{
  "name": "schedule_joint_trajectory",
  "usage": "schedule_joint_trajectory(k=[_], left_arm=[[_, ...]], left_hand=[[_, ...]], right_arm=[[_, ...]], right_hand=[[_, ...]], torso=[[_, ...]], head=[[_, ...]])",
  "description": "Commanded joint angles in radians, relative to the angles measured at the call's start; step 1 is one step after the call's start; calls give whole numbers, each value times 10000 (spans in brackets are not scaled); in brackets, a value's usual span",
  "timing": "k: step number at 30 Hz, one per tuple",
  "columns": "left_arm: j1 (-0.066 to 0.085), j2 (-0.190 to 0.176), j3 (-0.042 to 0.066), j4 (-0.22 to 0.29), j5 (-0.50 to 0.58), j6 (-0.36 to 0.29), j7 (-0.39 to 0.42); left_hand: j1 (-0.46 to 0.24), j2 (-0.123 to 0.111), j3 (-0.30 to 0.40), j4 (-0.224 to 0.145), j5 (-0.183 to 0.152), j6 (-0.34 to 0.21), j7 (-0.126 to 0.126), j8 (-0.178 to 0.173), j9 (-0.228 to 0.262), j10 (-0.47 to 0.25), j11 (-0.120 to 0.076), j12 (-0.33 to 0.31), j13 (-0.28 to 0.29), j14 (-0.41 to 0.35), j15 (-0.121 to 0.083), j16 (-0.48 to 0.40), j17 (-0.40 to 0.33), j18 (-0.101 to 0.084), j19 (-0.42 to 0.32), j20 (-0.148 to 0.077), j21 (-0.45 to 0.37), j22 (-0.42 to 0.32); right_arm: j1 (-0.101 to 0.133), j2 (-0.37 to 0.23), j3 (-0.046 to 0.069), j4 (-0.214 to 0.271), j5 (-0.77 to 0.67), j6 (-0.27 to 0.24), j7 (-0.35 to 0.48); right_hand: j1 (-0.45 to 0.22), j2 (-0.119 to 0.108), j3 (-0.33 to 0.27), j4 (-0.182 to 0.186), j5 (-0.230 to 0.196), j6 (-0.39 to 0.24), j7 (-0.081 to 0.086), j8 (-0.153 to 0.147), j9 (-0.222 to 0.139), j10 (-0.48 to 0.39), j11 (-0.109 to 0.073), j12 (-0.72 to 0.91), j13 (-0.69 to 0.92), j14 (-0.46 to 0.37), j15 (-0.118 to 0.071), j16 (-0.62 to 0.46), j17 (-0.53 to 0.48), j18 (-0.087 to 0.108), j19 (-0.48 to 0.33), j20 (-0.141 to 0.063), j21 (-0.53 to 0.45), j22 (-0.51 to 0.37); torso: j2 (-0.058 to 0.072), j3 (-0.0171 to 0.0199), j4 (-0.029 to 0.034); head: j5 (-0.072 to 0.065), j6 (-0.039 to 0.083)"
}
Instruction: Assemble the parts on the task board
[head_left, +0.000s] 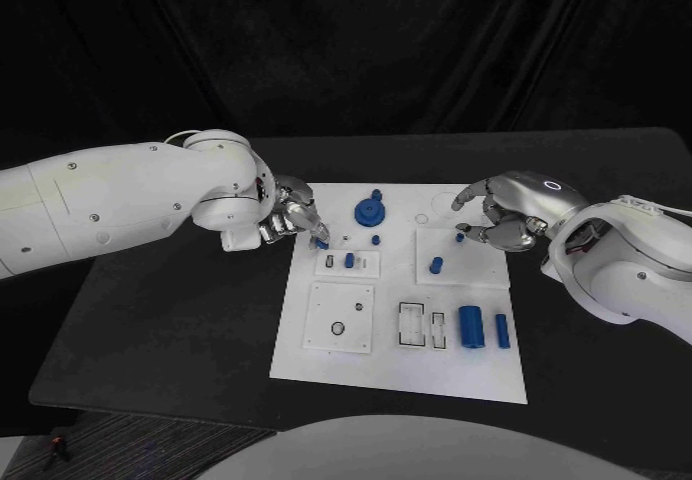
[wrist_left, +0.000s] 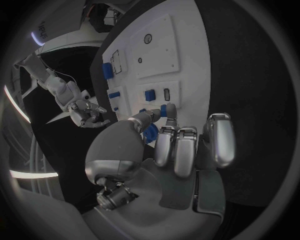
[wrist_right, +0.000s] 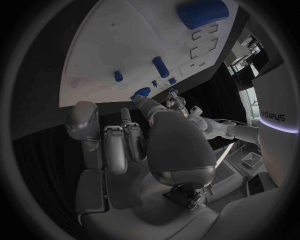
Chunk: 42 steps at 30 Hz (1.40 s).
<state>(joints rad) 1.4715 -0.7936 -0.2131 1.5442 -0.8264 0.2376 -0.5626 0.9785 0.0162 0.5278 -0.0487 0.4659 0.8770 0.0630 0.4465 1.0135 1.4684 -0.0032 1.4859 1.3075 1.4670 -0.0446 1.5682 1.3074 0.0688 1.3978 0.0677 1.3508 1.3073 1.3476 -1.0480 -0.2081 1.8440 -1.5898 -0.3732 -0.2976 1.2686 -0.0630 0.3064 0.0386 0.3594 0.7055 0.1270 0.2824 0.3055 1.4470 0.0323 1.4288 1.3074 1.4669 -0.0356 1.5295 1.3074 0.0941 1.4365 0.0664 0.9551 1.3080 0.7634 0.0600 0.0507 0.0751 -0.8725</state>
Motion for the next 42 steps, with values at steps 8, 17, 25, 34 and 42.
schedule_joint_trajectory(k=[8,17,25,34,42], left_arm=[[-151,-117,4,298,-287,-616,-12],[-382,-126,3,334,-294,-556,-8],[-528,-210,3,454,-295,-526,2],[-583,-260,3,532,-295,-473,31],[-606,-280,2,573,-295,-430,68]], left_hand=[[-45,89,655,-567,65,92,-15,-25,-5,91,-28,-16,1713,1038,-34,26,2634,-90,-3,-31,1,1846],[-47,107,682,-562,78,100,-14,-26,-6,89,-28,-19,1710,1038,-33,26,2634,-89,-6,-31,-3,1844],[-49,112,692,-560,83,107,-14,-25,-6,82,-28,-26,1702,1038,-33,26,2634,-88,-8,-31,-4,1843],[-56,127,712,-552,89,123,-13,-22,-5,59,-27,-48,1679,1038,-33,26,2634,-83,-21,-31,-22,1837],[-60,130,722,-551,89,131,-13,-20,-5,36,-27,-71,1655,1038,-33,26,2634,-79,-32,-30,-35,1832]], right_arm=[[-24,3,3,11,-30,-15,-160],[-34,-25,3,3,-30,-17,-156],[-53,-16,3,-9,-11,-20,-149],[-72,-17,3,-17,3,-12,-150],[-81,1,3,-43,33,-10,-146]], right_hand=[[111,13,53,-20,41,79,22,28,-10,71,10,-1,802,807,-36,-38,1502,157,-70,-18,-32,1116],[122,-3,62,-26,50,97,24,30,-29,67,11,-9,789,796,-35,-61,1447,170,-87,-18,-116,1097],[123,-6,65,-25,52,102,24,31,-35,64,13,-14,783,781,-34,-91,1373,183,-104,-18,-193,1078],[125,-6,68,-25,54,106,25,31,-40,64,14,-14,781,775,-34,-102,1347,187,-111,-18,-222,1071],[125,-6,68,-25,54,106,25,31,-40,64,14,-14,781,775,-34,-102,1347,187,-111,-18,-222,1071]], torso=[[-2,12,-5],[3,-4,-8],[2,-10,8],[3,-13,-6],[1,-2,-3]], head=[[33,-2],[28,-2],[54,-2],[77,-2],[78,-2]])
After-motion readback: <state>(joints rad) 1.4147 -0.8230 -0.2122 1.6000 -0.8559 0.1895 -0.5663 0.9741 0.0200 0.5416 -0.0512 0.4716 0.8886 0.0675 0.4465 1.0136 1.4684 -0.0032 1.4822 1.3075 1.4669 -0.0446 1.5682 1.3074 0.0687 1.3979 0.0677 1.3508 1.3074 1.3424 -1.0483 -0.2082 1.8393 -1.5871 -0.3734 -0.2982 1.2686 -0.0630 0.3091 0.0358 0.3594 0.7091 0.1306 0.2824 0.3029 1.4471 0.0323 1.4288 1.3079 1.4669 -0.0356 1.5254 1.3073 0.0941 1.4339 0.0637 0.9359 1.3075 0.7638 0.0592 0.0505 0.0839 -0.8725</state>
